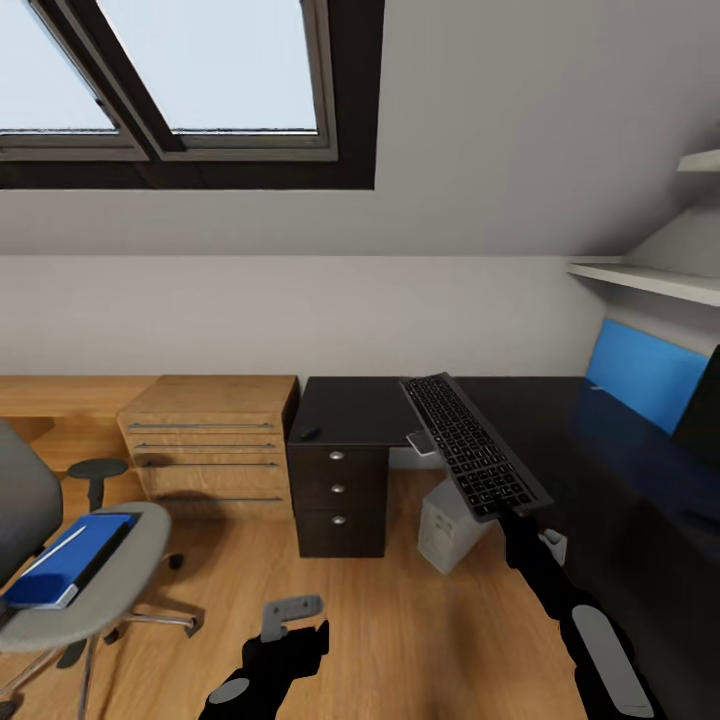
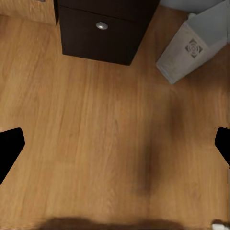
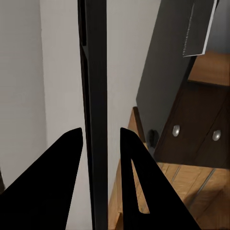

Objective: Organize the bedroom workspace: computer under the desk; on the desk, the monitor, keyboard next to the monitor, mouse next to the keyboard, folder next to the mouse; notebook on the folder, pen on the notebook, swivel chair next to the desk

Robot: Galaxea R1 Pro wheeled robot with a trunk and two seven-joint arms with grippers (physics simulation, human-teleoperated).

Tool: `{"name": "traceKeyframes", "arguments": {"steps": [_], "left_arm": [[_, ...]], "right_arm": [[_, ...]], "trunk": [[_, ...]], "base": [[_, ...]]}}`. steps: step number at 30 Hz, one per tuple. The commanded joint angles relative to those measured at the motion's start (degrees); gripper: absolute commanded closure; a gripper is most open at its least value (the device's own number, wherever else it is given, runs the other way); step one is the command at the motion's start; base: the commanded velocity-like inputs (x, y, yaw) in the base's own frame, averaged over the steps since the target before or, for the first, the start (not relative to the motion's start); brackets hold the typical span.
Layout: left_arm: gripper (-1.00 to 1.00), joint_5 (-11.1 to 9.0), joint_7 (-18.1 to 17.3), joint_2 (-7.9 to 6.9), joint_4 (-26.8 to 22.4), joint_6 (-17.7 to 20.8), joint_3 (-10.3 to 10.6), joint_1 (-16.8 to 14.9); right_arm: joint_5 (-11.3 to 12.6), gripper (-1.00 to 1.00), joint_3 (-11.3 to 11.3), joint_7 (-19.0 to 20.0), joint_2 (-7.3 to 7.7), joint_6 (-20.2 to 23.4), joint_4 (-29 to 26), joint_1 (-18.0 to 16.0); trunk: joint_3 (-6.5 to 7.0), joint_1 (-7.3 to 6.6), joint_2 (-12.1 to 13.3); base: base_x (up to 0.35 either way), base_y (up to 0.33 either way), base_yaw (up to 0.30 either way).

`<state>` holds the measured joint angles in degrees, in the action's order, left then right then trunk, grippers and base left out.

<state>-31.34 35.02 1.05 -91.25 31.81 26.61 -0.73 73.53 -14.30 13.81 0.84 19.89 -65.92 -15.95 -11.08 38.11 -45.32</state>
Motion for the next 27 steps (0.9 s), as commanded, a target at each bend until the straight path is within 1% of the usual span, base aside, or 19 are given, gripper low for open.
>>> {"name": "traceKeyframes", "arguments": {"steps": [1, 9, 27], "left_arm": [[-1.00, -0.55, 0.57, 0.00, -0.11, 0.09, 0.05, -0.06], [-1.00, -0.56, 0.57, 0.00, -0.10, 0.09, 0.03, -0.06], [-1.00, -0.59, 0.56, -0.04, -0.08, 0.09, 0.02, -0.06]], "right_arm": [[0.54, 1.00, -0.11, 0.08, -0.02, 0.42, 0.00, -0.05], [0.56, 1.00, -0.11, 0.08, 0.01, 0.42, 0.07, -0.05], [0.56, 1.00, -0.11, 0.15, -0.05, 0.07, 0.22, -0.05]], "trunk": [[0.10, -0.25, 0.34], [1.53, -2.01, 3.55], [4.77, -5.96, 10.77]], "base": [[-0.326, -0.189, 0.000], [-0.327, -0.149, 0.000], [-0.330, -0.105, 0.000]]}}
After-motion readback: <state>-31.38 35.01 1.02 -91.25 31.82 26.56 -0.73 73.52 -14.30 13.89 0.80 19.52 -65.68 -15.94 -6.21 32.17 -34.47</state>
